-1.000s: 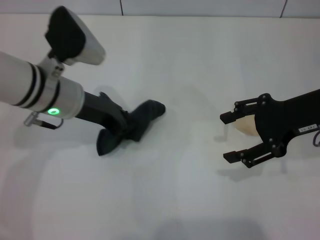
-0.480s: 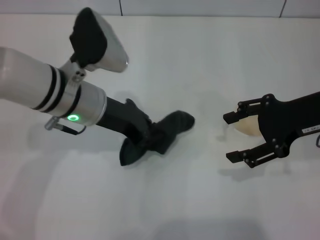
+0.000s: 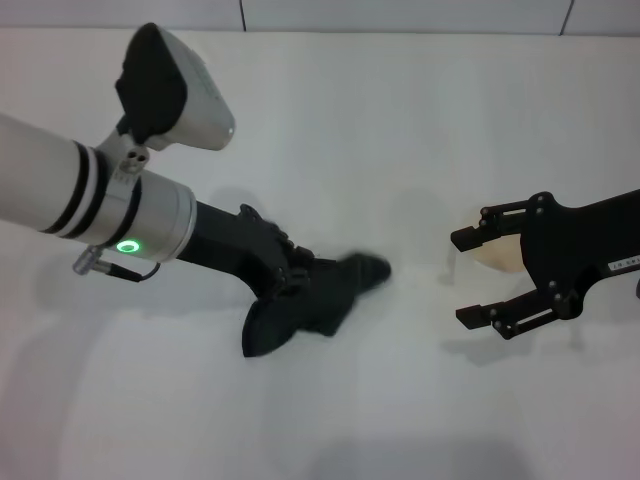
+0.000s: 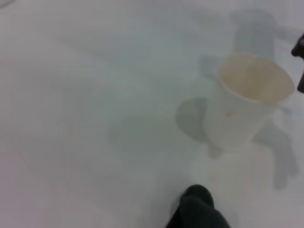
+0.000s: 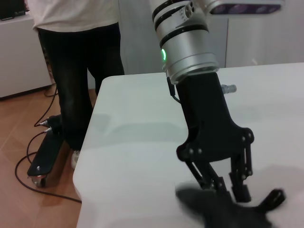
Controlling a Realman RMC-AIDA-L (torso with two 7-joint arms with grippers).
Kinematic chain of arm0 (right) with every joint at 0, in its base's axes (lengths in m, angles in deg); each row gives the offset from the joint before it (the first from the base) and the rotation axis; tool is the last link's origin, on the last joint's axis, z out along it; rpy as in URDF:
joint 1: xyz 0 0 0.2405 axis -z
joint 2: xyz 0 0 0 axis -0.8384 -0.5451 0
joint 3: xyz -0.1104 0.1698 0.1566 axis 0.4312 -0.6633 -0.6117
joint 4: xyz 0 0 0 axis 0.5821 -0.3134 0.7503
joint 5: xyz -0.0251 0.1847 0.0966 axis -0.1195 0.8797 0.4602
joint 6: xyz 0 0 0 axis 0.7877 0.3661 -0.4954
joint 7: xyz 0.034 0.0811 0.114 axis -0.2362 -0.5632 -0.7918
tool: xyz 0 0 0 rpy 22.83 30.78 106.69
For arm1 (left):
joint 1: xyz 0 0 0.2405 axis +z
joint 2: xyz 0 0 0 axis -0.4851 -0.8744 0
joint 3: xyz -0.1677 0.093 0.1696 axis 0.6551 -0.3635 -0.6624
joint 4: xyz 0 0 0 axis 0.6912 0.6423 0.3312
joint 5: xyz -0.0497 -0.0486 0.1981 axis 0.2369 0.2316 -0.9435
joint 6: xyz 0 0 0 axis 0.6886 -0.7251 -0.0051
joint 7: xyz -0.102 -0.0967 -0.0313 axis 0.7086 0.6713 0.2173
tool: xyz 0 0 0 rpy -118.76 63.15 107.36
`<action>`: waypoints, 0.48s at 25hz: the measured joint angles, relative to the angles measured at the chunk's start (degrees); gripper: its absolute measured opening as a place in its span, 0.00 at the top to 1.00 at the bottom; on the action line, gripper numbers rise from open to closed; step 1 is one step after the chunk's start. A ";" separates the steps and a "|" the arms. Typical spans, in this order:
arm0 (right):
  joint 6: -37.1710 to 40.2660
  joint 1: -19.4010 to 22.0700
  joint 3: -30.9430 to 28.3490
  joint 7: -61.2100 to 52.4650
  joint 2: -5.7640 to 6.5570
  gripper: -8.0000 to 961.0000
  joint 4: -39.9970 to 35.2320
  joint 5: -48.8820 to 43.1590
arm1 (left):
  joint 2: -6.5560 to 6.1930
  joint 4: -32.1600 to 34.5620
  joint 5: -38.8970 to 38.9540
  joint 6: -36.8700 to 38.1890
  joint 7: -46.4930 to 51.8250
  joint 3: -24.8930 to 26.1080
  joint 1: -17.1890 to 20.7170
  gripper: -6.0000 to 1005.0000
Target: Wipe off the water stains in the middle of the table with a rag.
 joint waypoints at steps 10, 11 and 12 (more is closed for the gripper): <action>-0.10 2.02 -0.98 0.57 0.00 0.14 -0.14 1.47 | -0.31 3.83 5.05 7.54 -7.43 10.02 4.75 0.68; -0.10 2.38 -1.40 0.99 0.02 0.14 0.00 1.96 | -0.31 4.47 5.59 9.14 -8.88 11.78 5.61 0.61; -0.07 2.89 -1.90 1.66 0.04 0.14 0.22 2.66 | -0.33 5.13 6.10 11.00 -10.65 13.81 6.52 0.54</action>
